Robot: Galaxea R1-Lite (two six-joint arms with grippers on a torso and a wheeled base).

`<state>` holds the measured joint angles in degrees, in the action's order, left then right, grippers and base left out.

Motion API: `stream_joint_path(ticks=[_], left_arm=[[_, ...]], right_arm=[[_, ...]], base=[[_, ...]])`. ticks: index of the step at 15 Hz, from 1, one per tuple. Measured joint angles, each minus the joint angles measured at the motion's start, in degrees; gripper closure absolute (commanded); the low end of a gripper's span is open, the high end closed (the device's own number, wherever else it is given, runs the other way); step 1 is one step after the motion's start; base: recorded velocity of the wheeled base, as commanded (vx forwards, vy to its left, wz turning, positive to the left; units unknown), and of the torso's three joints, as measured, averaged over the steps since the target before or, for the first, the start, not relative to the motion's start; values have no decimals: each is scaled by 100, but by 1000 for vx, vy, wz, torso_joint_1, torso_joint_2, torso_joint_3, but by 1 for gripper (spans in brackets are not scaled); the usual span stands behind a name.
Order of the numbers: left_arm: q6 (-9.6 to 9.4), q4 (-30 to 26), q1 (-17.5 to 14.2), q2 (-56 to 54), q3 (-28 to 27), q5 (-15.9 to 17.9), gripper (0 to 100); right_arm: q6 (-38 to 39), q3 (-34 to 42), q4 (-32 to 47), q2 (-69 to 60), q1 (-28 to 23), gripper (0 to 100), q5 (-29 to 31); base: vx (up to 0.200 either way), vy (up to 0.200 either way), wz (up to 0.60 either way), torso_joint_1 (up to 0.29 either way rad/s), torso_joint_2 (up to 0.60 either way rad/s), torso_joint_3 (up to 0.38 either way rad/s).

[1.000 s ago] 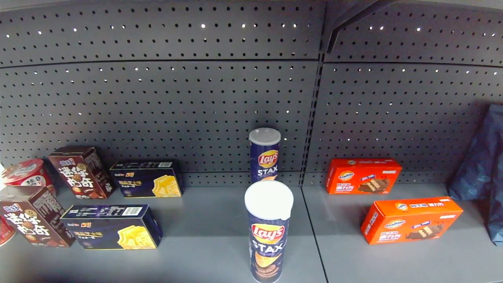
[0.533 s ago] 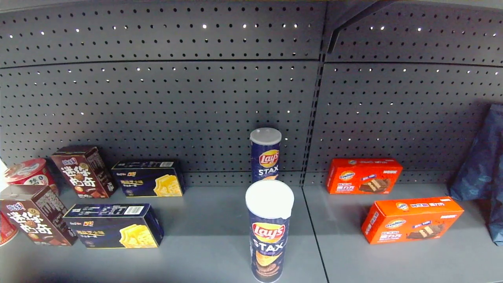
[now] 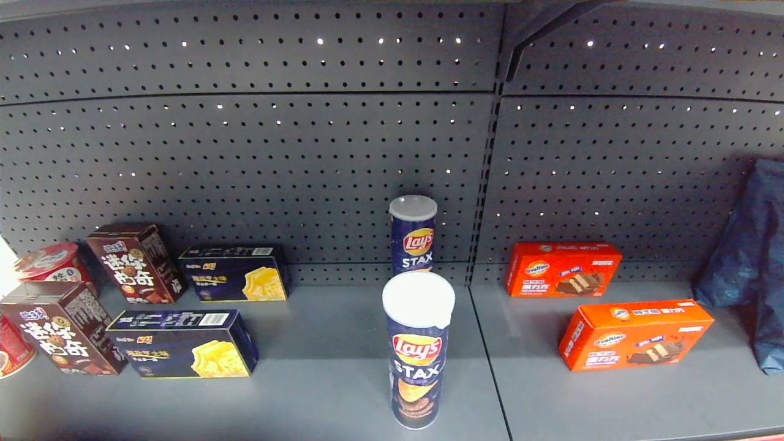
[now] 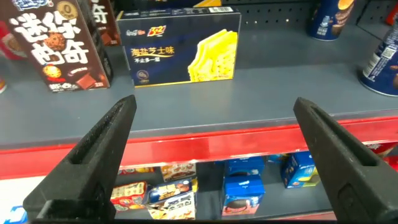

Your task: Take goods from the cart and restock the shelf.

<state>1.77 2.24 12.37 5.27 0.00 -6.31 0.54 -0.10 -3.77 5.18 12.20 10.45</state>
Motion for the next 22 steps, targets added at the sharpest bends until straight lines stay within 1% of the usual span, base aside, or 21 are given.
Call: stream_joint_path(ticks=[15, 18, 22], left_arm=[[15, 2, 2, 0, 0, 0, 0], [4, 2, 0, 0, 0, 0, 0], [12, 2, 2, 0, 0, 0, 0]], right_arm=[[17, -1, 0, 0, 0, 0, -5], [4, -1, 0, 0, -5, 0, -145], [12, -1, 0, 0, 2, 0, -150]], base=[[0, 0, 0, 0, 0, 0], [0, 0, 0, 0, 0, 0], [0, 0, 0, 0, 0, 0]])
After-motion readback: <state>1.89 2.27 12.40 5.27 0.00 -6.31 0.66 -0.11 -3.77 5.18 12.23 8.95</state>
